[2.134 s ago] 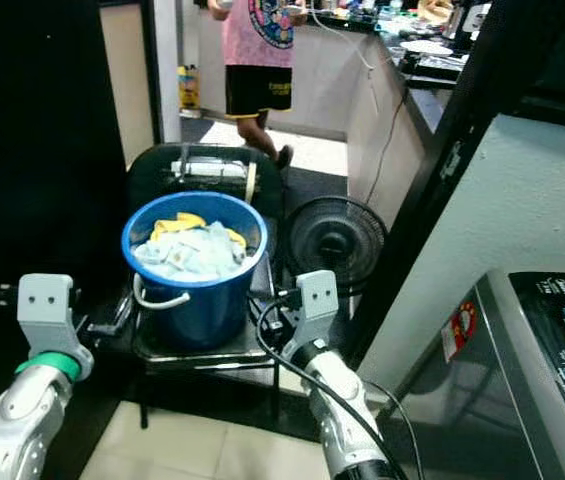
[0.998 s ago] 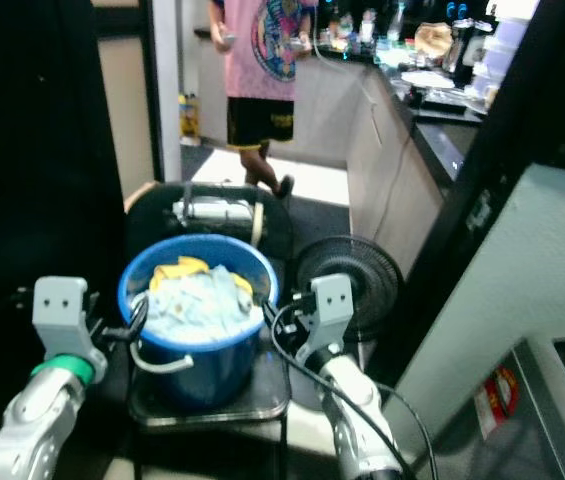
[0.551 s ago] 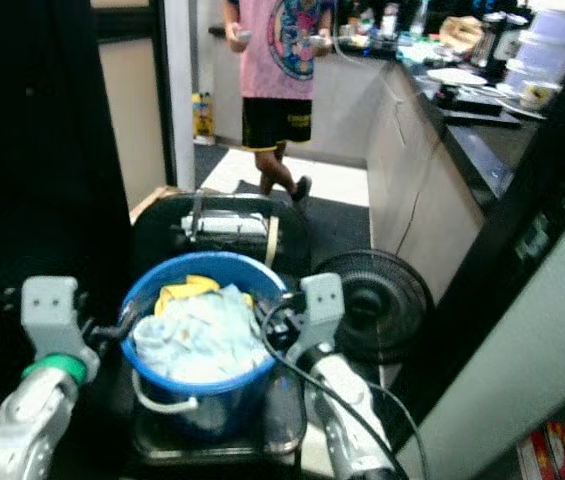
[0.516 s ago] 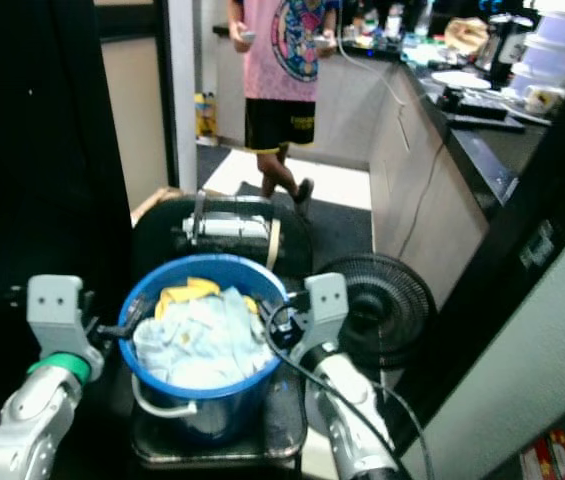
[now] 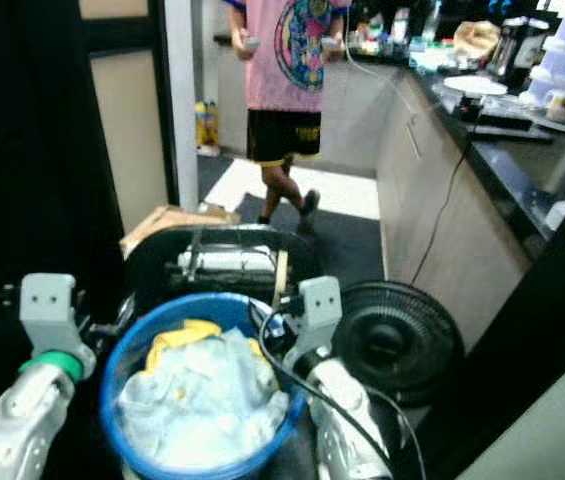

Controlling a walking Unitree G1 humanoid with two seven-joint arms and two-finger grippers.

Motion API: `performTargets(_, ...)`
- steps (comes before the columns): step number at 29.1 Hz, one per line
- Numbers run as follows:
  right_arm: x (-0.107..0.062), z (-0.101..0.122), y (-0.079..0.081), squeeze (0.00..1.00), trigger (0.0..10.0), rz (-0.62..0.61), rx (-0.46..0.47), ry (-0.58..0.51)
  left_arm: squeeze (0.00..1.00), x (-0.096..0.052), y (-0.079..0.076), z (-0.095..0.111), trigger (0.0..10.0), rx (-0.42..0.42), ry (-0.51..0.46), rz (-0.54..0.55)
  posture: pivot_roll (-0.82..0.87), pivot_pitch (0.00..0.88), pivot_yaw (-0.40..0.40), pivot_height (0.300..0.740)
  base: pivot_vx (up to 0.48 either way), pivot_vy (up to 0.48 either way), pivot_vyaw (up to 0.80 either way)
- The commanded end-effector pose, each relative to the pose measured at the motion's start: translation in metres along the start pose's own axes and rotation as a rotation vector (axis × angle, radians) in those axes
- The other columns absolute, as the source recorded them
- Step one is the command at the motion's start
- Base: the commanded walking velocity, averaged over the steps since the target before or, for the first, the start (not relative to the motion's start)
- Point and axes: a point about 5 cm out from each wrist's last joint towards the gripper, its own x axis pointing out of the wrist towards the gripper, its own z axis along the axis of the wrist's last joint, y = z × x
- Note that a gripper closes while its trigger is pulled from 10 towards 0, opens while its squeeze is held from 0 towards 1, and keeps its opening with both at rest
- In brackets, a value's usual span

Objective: Clothes washing

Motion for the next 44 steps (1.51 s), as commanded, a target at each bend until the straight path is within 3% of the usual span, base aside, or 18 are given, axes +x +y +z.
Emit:
performTargets(1,0.001,0.001,0.001,0.00,10.0,-0.002,0.006,0.004,0.00,0.000,0.002,0.011,10.0,-0.055,-0.068,-0.002,-0.01,0.000,-0.027,0.740,0.000,0.000,0.00)
performTargets(4,0.003,0.002,0.000,0.00,10.0,0.000,0.004,0.002,0.00,0.002,-0.001,0.026,10.0,-0.136,-0.151,-0.041,-0.01,0.000,-0.037,0.740,0.000,0.000,0.00)
performTargets(8,0.004,0.002,0.000,0.00,10.0,0.016,-0.005,0.008,0.00,0.002,-0.011,0.032,10.0,-0.121,-0.140,-0.179,-0.01,0.000,-0.047,0.740,0.000,0.000,0.00)
performTargets(9,0.006,0.002,0.000,0.00,10.0,0.025,-0.013,0.014,0.00,0.000,-0.019,0.027,10.0,-0.039,-0.082,-0.274,0.00,0.000,-0.051,0.740,0.000,0.000,0.00)
performTargets(10,0.006,0.002,0.000,0.00,10.0,0.025,-0.013,0.014,0.00,0.000,-0.019,0.027,10.0,-0.039,-0.082,-0.274,0.00,0.000,-0.051,0.740,0.000,0.000,0.00)
performTargets(11,0.007,0.002,0.001,0.00,10.0,0.034,-0.028,0.023,0.00,-0.004,-0.026,0.016,10.0,0.080,-0.004,-0.384,0.00,0.000,-0.053,0.740,0.000,0.000,0.00)
performTargets(13,0.010,0.002,0.000,0.00,10.0,0.051,-0.070,0.043,0.00,-0.008,-0.027,-0.005,10.0,0.232,0.124,-0.436,-0.01,0.000,-0.054,0.740,0.000,0.000,0.00)
performTargets(18,0.011,0.003,-0.002,0.00,10.0,0.059,-0.073,0.046,0.02,-0.008,-0.024,-0.025,10.0,0.241,0.267,-0.426,-0.01,0.000,-0.059,0.740,0.000,0.000,0.00)
performTargets(19,0.012,0.003,-0.003,0.00,10.0,0.060,-0.073,0.048,0.22,-0.010,-0.026,-0.031,10.0,0.239,0.310,-0.445,-0.01,0.000,-0.060,0.740,0.000,0.000,0.00)
performTargets(20,0.012,0.003,-0.003,0.00,10.0,0.060,-0.073,0.048,0.22,-0.010,-0.026,-0.031,10.0,0.239,0.310,-0.445,-0.01,0.000,-0.060,0.740,0.000,0.000,0.00)
performTargets(21,0.013,0.004,-0.004,0.00,10.0,0.065,-0.076,0.053,1.00,-0.015,-0.031,-0.040,10.0,0.210,0.372,-0.483,-0.01,0.000,-0.065,0.740,0.000,0.000,0.00)
performTargets(29,0.020,0.004,-0.002,0.00,10.0,0.121,-0.098,0.087,1.00,-0.024,-0.030,-0.074,10.0,0.198,0.571,-0.429,-0.02,0.000,-0.065,0.740,0.000,0.000,0.00)
performTargets(32,0.025,0.004,0.005,0.00,10.0,0.182,-0.116,0.107,1.00,-0.026,-0.024,-0.097,10.0,0.200,0.711,-0.363,-0.02,0.000,-0.072,0.740,0.000,0.000,0.00)
performTargets(36,0.026,0.005,0.007,0.00,10.0,0.202,-0.120,0.109,1.00,-0.027,-0.023,-0.105,10.0,0.198,0.765,-0.353,-0.02,0.000,-0.072,0.740,0.000,0.000,0.00)
performTargets(37,0.026,0.004,0.009,0.00,10.0,0.220,-0.121,0.114,0.79,-0.028,-0.022,-0.111,10.0,0.148,0.816,-0.339,-0.03,0.000,-0.079,0.740,0.000,0.000,0.00)
performTargets(38,0.026,0.004,0.009,0.00,10.0,0.220,-0.121,0.114,0.79,-0.028,-0.022,-0.111,10.0,0.148,0.816,-0.339,-0.03,0.000,-0.079,0.740,0.000,0.000,0.00)
performTargets(39,0.026,0.004,0.011,0.00,10.0,0.238,-0.123,0.118,0.00,-0.031,-0.020,-0.119,10.0,0.110,0.866,-0.322,-0.03,0.000,-0.080,0.740,0.000,0.000,0.00)
performTargets(44,0.029,0.007,0.015,0.00,10.0,0.265,-0.128,0.119,0.00,-0.035,-0.014,-0.130,10.0,0.085,0.909,-0.281,-0.04,0.007,-0.083,0.740,0.000,0.000,0.00)
